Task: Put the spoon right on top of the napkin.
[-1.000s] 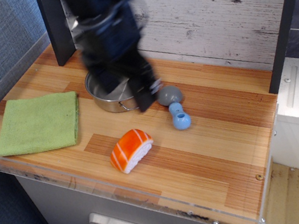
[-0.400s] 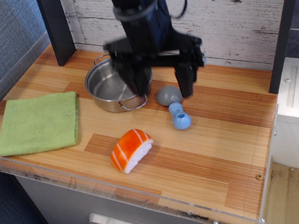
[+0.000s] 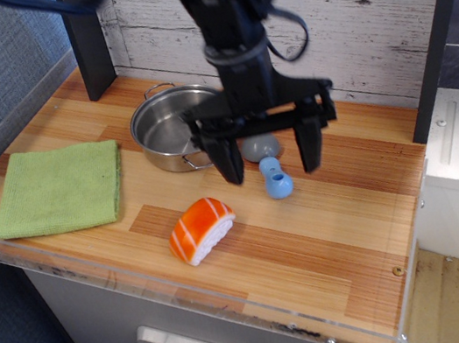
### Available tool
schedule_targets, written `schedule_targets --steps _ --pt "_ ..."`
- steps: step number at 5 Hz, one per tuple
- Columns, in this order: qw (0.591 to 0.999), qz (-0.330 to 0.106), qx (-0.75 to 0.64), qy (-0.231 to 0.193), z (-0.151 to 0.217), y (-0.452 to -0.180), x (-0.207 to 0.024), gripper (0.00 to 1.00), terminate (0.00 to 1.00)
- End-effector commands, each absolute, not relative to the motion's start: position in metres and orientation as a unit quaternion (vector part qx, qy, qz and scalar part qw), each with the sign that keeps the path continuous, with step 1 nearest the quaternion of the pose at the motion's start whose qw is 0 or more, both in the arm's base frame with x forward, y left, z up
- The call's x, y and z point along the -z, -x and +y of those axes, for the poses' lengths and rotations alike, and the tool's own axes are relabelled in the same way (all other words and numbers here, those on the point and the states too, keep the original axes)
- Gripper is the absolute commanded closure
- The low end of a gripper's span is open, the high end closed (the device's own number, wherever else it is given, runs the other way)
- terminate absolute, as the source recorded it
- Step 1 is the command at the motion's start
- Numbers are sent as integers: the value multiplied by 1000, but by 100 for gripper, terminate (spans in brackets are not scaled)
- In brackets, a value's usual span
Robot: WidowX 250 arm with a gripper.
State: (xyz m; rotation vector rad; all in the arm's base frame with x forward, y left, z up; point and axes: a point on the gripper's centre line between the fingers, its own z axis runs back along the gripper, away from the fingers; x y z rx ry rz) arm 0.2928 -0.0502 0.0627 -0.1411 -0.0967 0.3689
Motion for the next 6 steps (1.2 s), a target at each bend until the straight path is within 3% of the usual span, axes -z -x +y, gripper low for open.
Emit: schedule_targets --steps 1,3,4,6 --pt "970 -70 -227 48 -52 -324 -49 0 0" --pt "970 -62 -236 26 -46 -332 -26 0 0" --pt "972 -66 -226 16 -41 -330 -22 100 0" --pt "972 -68 -223 12 -42 -327 -24 100 0"
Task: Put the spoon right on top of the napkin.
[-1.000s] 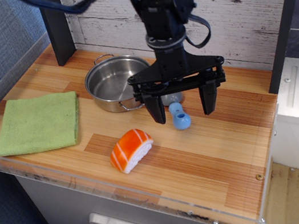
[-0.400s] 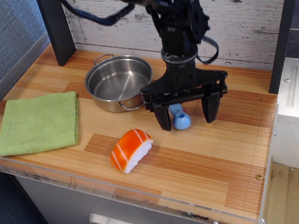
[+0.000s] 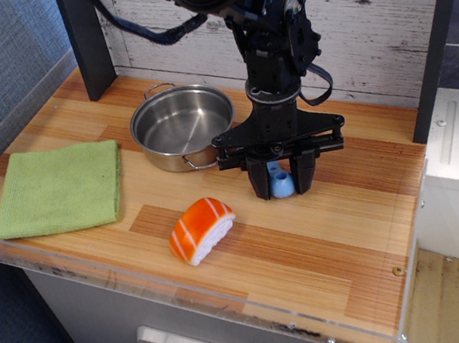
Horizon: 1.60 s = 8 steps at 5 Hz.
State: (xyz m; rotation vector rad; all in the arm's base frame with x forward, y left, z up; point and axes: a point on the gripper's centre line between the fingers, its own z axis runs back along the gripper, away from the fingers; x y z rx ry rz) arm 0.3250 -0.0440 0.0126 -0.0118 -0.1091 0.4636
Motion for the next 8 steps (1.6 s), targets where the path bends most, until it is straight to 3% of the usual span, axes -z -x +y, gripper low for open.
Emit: schedule_targets --steps 1,4,6,8 --pt "976 -70 -207 18 -45 -329 -30 100 0" --pt "978 -130 -156 50 -41 -326 -106 100 0" --pt "973 -156 -161 53 19 -298 -139 100 0" --pt "964 -163 -206 42 83 -276 -138 100 0"
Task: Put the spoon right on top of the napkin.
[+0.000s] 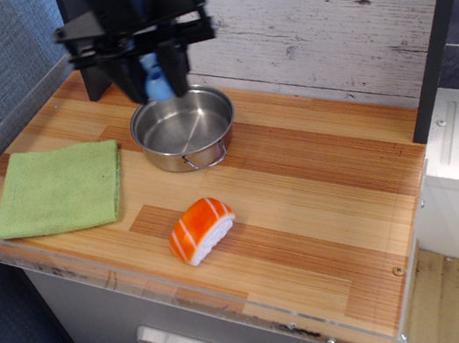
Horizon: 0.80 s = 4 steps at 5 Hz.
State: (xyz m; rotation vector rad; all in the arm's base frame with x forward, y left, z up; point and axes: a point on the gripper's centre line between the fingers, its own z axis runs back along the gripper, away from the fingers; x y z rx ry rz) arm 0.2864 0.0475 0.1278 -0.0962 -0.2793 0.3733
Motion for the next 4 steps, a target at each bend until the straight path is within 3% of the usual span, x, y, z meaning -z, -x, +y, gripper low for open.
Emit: schedule_targets --steps 1,2,4 --pt "962 -161 -220 26 105 -266 -130 100 0" --pt "958 -175 -228 17 124 -261 -117 100 0" --pt "964 -155 -216 -1 147 -262 -70 100 0"
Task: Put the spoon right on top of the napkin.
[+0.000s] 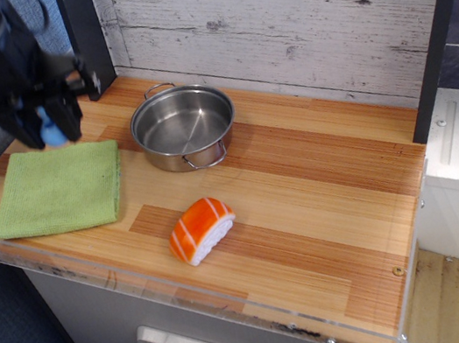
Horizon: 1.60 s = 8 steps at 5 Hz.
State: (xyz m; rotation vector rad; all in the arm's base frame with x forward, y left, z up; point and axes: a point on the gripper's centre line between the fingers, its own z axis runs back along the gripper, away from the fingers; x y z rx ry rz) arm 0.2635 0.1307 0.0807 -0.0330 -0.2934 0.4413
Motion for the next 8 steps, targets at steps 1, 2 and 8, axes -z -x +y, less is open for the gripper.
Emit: schedule_targets --steps 1,2,8 --pt "966 -148 -211 4 151 -266 -51 100 0" --pt "970 -138 -202 5 153 -266 -41 100 0" --pt "971 -127 -202 25 148 -271 -57 0 0"
